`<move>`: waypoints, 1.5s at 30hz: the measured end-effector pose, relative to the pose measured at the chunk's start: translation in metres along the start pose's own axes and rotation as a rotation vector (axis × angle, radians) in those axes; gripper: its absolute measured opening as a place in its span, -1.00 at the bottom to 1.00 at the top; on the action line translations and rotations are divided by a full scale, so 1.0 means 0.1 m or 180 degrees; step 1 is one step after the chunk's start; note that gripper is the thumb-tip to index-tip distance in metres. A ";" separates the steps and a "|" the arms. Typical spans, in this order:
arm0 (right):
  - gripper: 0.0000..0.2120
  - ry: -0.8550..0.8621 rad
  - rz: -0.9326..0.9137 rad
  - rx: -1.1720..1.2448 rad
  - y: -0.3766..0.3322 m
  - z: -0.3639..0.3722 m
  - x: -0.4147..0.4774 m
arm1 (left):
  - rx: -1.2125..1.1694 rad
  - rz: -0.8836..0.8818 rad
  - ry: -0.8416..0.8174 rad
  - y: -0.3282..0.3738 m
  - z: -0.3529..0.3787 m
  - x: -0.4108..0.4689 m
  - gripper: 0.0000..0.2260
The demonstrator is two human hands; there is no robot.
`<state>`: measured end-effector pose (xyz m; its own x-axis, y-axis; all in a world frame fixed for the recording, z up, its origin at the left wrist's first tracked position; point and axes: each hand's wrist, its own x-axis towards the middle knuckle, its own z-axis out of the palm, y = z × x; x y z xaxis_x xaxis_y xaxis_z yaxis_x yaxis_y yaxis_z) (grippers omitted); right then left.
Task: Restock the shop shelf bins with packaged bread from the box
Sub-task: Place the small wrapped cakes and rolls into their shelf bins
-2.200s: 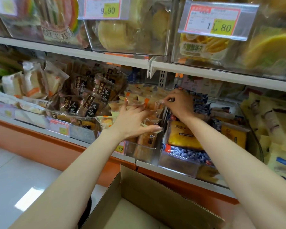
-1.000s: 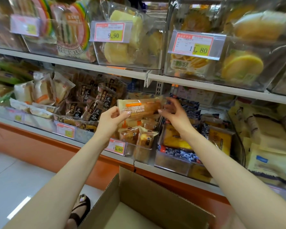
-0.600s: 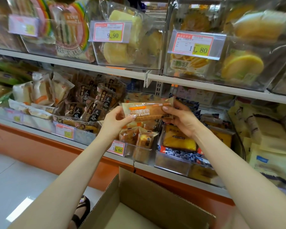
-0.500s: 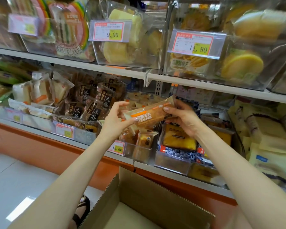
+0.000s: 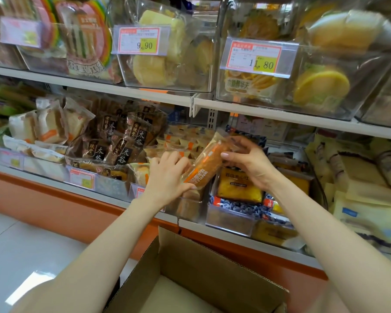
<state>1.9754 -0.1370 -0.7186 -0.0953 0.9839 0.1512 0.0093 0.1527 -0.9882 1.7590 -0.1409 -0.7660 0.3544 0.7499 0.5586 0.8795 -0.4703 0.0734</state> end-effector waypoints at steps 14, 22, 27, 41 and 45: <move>-0.69 -0.0416 -0.0446 -0.1324 0.10 0.16 -0.03 | -0.0845 0.0091 0.0273 -0.08 -0.07 0.02 -0.01; -0.81 -0.0321 -0.0514 -0.1114 0.04 0.11 -0.05 | -0.0058 0.0661 0.0408 -0.09 -0.09 0.05 -0.20; -0.86 -0.0257 -0.0458 -0.1396 0.15 0.26 -0.04 | -0.0103 0.0391 0.0647 -0.11 0.03 0.00 -0.40; -0.76 -0.0359 -0.0458 -0.2098 0.26 0.41 0.02 | -0.0175 0.0376 0.0453 -0.12 0.02 -0.06 -0.41; -0.76 -0.0379 -0.0418 -0.2331 0.31 0.40 -0.01 | -0.0212 0.0299 0.0269 -0.08 0.12 -0.10 -0.49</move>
<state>1.9357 -0.1369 -0.7508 -0.2479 0.9430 0.2221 0.6461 0.3318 -0.6874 1.7523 -0.1391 -0.7819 0.4038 0.6605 0.6330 0.8196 -0.5686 0.0705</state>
